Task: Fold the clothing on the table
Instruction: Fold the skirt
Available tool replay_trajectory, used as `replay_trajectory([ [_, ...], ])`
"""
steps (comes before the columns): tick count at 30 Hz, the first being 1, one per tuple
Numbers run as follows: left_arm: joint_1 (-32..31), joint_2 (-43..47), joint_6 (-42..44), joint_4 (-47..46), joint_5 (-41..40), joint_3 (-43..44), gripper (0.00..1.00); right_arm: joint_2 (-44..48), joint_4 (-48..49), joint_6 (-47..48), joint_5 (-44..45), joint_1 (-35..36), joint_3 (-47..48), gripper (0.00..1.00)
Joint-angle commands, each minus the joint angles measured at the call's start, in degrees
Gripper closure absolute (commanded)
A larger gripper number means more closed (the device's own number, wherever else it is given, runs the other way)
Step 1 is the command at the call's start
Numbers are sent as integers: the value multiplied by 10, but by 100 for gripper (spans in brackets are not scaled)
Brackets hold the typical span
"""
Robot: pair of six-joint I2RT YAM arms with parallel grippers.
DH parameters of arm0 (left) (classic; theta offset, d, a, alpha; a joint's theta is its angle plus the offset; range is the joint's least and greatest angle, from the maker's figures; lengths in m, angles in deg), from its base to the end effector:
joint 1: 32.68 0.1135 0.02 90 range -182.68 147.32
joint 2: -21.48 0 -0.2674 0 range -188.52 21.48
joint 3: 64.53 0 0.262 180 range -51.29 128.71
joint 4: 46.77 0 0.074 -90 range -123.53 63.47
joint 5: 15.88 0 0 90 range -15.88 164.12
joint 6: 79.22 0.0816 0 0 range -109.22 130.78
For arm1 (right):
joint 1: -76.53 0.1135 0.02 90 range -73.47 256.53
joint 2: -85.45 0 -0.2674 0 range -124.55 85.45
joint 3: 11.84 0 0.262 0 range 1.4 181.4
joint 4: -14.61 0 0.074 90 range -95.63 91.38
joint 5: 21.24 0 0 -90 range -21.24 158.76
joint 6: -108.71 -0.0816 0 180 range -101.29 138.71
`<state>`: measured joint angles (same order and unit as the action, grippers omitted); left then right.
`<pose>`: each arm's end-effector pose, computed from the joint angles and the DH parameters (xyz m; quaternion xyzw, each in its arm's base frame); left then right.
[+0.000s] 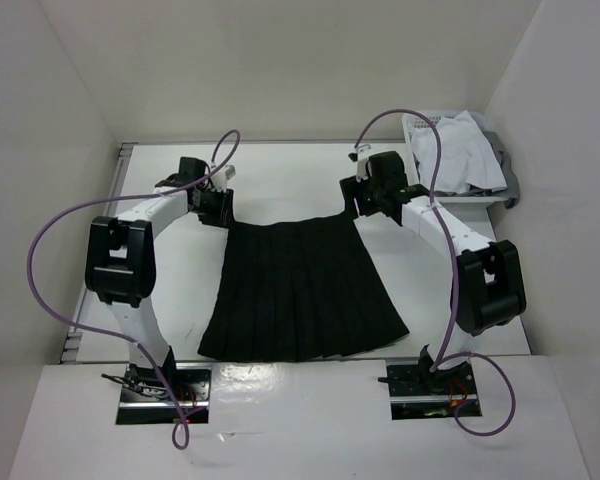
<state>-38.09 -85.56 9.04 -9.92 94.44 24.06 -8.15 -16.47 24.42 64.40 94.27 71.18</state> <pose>0.4280 -0.0690 0.1625 0.0827 0.9374 -0.1863 0.2825 0.3890 0.1310 0.2290 -0.2005 0.8895 0.0774 0.4033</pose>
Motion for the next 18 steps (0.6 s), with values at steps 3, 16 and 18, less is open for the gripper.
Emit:
replay_trajectory([
  [3,13,-34,0,-14,32,35,58,-9,26,31,-28,-2,2,29],
  [16,29,-85,29,-19,33,52,55,-15,31,41,-51,-7,2,29],
  [18,29,-92,29,-13,39,58,53,-15,31,41,-51,-7,2,29],
])
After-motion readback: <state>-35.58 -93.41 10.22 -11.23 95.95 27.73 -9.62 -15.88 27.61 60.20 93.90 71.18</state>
